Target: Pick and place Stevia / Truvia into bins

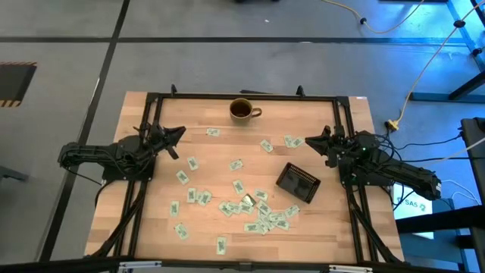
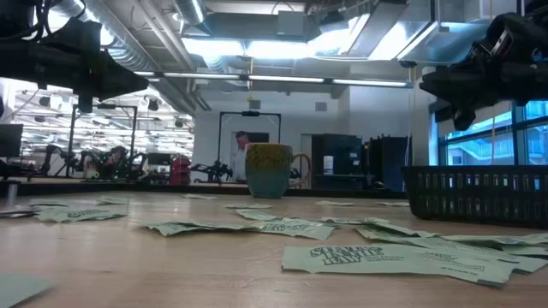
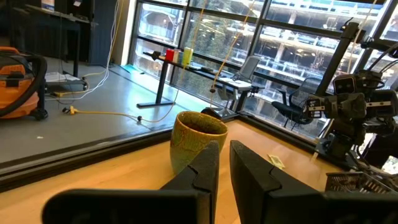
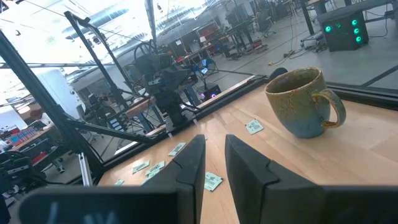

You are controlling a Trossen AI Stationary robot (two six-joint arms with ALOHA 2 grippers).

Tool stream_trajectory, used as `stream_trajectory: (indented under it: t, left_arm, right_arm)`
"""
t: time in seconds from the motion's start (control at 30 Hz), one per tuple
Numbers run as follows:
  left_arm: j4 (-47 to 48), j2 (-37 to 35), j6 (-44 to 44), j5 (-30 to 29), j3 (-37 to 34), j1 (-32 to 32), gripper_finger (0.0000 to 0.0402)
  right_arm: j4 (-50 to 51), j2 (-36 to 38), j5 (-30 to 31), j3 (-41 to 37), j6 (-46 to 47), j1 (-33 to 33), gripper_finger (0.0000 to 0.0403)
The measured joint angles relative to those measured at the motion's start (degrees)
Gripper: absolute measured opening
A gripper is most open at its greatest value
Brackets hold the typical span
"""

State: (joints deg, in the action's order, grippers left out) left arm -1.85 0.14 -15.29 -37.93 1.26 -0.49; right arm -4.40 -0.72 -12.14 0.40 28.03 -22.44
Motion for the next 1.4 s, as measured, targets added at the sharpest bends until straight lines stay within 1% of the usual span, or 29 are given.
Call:
stream_trajectory:
  t: [0.7,0.83,1.0,1.13,1.2,1.27,1.33,1.4]
  left_arm:
    - [0.00,-0.02,0.00,0.00,-0.01,0.00,0.0033]
    - [0.00,-0.02,0.00,0.00,-0.01,0.02,0.0033]
    - [0.00,-0.02,0.00,0.00,0.00,0.02,0.0033]
    - [0.00,-0.02,0.00,0.00,0.00,0.01,0.0033]
    - [0.00,-0.01,0.00,0.01,0.00,0.00,0.0033]
    - [0.00,-0.01,0.00,0.00,-0.01,0.01,0.0033]
    - [0.00,0.00,-0.21,-0.05,-0.01,0.00,0.0033]
    - [0.00,0.00,-0.42,-0.07,-0.01,0.00,0.0033]
  right_arm:
    - [0.00,-0.01,0.39,0.00,0.42,0.01,0.0067]
    - [-0.78,-0.01,2.03,0.00,11.74,0.00,0.0067]
    - [-0.97,-0.01,2.12,0.00,10.93,-0.07,0.0067]
    - [-1.35,-0.01,2.12,0.00,13.50,-0.10,0.0067]
    - [-1.33,-0.01,2.10,0.00,12.53,-0.11,0.0067]
    - [-0.15,-0.32,2.10,0.38,8.49,-0.11,0.0067]
    - [2.32,-1.63,2.68,2.18,3.71,-0.11,0.0067]
    - [6.77,-3.99,4.58,5.69,-0.92,-0.11,0.0067]
